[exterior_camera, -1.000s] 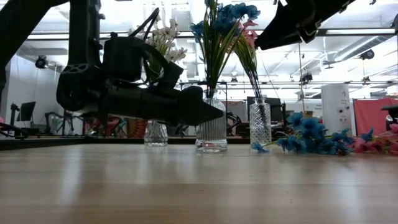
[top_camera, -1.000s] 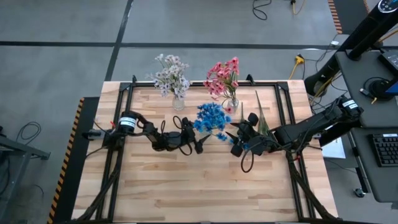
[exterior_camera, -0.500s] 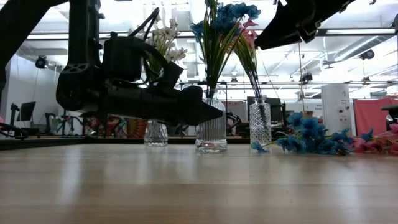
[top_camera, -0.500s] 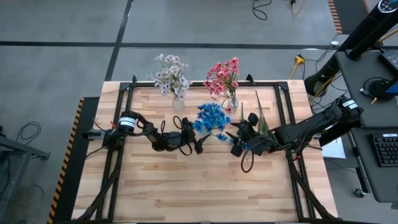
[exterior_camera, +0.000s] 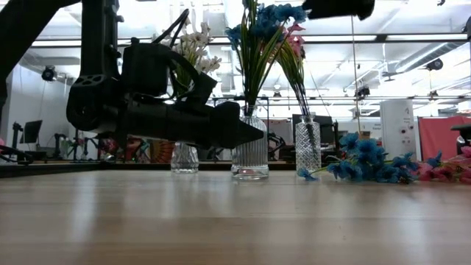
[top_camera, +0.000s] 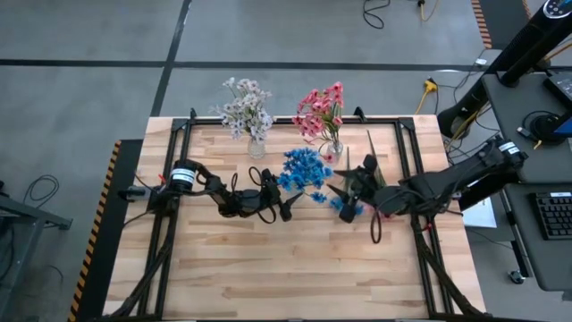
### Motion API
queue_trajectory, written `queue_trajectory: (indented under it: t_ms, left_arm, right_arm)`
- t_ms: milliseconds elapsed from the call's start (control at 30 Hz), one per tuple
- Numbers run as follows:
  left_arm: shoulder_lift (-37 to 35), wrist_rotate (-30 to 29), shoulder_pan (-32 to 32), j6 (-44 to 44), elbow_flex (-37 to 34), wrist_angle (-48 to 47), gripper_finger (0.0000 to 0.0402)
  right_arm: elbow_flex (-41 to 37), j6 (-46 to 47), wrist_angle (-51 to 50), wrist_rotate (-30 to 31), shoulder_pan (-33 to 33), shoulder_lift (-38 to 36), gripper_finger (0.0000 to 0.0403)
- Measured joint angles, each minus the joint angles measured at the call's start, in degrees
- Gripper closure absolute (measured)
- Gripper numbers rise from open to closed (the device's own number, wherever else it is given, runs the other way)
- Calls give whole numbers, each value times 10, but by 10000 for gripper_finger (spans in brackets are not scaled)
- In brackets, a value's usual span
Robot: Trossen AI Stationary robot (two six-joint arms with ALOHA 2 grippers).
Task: Sort flowers into vase by color
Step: Adjust the middle blue flowers
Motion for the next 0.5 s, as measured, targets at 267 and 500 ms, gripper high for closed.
queue_trajectory:
  t_ms: [267, 500]
  left_arm:
    - [0, -2, 0, 0, 0, -2, 119]
    - [0, -4, 0, -2, 0, -2, 119]
  right_arm:
    - [51, -55, 5, 0, 9, 12, 209]
    - [95, -122, 25, -16, 18, 72, 209]
